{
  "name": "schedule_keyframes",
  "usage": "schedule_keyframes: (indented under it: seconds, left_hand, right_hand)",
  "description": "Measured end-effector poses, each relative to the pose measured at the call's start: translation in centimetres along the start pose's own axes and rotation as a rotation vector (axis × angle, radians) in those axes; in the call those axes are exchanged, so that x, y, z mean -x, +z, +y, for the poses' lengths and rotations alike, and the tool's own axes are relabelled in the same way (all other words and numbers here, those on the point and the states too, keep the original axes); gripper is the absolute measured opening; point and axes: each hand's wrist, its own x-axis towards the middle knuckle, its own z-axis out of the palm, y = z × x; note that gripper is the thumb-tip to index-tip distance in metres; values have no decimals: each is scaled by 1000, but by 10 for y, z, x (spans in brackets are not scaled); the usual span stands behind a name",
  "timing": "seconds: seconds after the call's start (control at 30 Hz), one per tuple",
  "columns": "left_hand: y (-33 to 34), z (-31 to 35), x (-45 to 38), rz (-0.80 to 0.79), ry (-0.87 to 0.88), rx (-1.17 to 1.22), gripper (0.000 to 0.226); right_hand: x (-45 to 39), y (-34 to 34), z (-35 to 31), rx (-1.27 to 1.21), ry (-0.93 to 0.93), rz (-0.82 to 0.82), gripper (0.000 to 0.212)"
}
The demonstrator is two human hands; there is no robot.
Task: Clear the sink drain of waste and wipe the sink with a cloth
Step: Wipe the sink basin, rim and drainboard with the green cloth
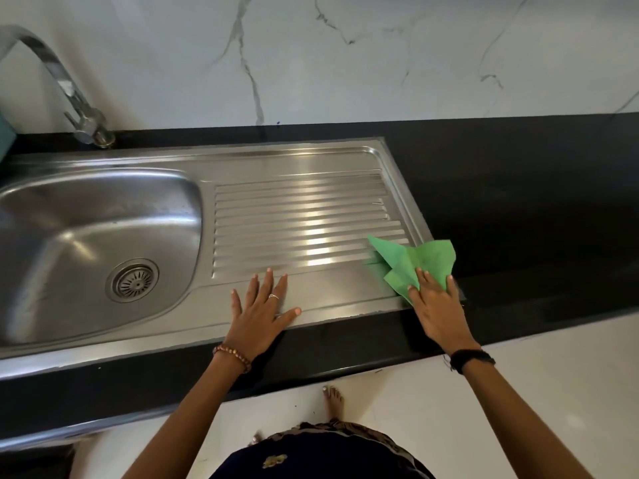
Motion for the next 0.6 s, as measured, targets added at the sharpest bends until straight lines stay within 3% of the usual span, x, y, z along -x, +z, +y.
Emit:
schedule_keyframes:
  seconds: [0.2,0.37,0.6]
  left_hand:
    - [0,-9,1,-14,-41,23,71]
    - [-1,-9,1,-16,-39,25,71]
    - [-5,-29,14,-8,-50,67,72]
  right_hand:
    - [-18,1,2,-196,82,1,49]
    - [-49,-2,-2,-124,121,-11,54]
    - [7,3,-14,-116,218,-21,48]
